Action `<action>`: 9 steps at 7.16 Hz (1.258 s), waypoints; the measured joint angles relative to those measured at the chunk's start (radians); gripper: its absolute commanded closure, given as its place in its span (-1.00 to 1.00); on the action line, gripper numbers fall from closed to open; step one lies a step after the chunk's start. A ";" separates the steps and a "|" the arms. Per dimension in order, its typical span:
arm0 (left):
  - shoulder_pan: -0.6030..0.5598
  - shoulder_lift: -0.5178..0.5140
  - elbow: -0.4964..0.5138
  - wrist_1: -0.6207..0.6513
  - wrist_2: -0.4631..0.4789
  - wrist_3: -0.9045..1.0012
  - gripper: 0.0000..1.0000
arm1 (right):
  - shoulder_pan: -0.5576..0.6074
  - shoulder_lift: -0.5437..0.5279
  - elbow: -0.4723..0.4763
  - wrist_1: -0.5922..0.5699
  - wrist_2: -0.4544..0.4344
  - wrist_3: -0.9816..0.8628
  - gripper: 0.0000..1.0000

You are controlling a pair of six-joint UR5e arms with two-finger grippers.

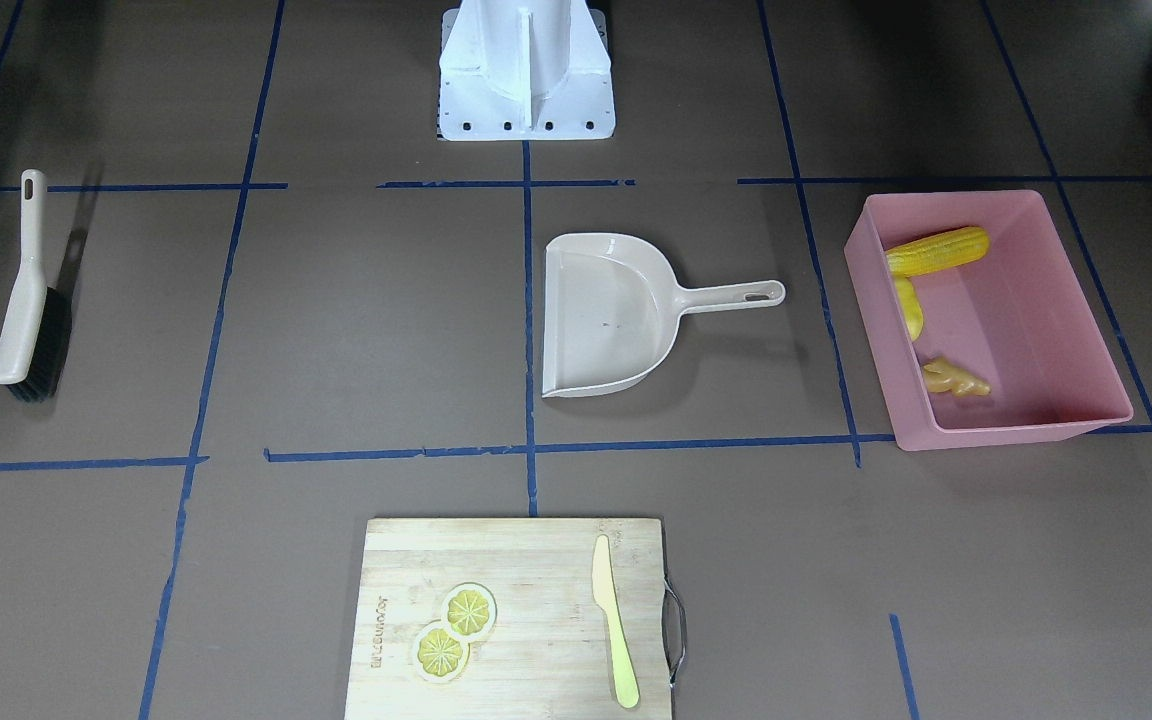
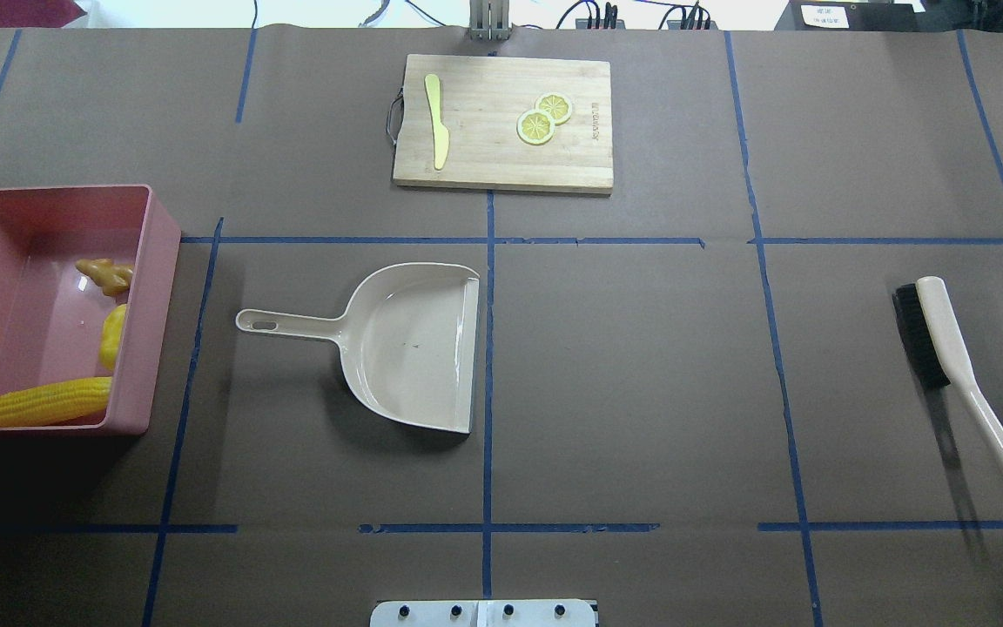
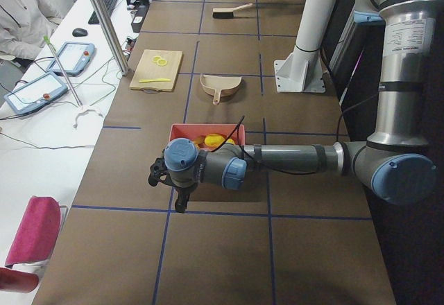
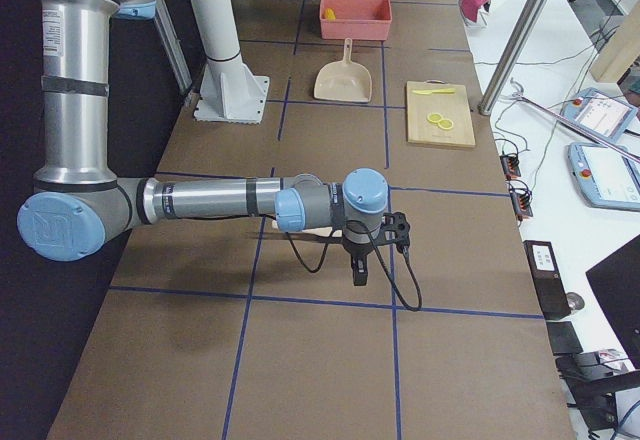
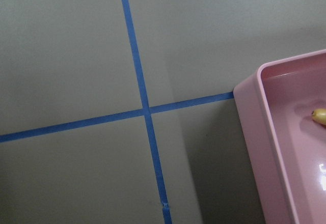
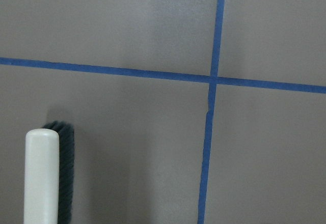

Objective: Sweep and dump trash into bin

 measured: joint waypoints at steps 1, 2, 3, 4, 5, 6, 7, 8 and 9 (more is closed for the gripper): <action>-0.001 0.013 0.007 -0.011 0.000 0.001 -1.00 | 0.000 0.014 -0.001 0.000 0.006 0.003 -1.00; -0.001 0.015 0.032 -0.016 -0.001 0.001 -1.00 | 0.003 0.020 -0.003 0.001 0.007 0.005 -1.00; -0.001 0.011 0.061 -0.017 0.000 0.002 -1.00 | 0.006 0.022 -0.012 0.002 0.006 0.006 -1.00; -0.001 0.006 0.070 -0.018 0.001 0.004 -1.00 | 0.008 0.029 -0.036 0.003 0.003 0.006 -1.00; 0.000 -0.004 0.068 -0.018 0.001 0.005 -1.00 | 0.013 0.036 -0.057 0.003 0.010 0.008 -1.00; 0.001 -0.021 0.067 -0.017 0.002 0.005 -1.00 | 0.021 0.042 -0.066 0.000 0.027 0.010 -1.00; 0.002 -0.037 0.065 -0.016 0.002 0.005 -1.00 | 0.027 0.046 -0.070 -0.002 0.041 0.009 -1.00; 0.002 -0.048 0.064 -0.016 0.003 0.005 -1.00 | 0.033 0.044 -0.070 0.001 0.046 0.008 -1.00; 0.004 -0.056 0.064 -0.016 0.003 0.005 -1.00 | 0.039 0.038 -0.067 0.003 0.049 0.008 -1.00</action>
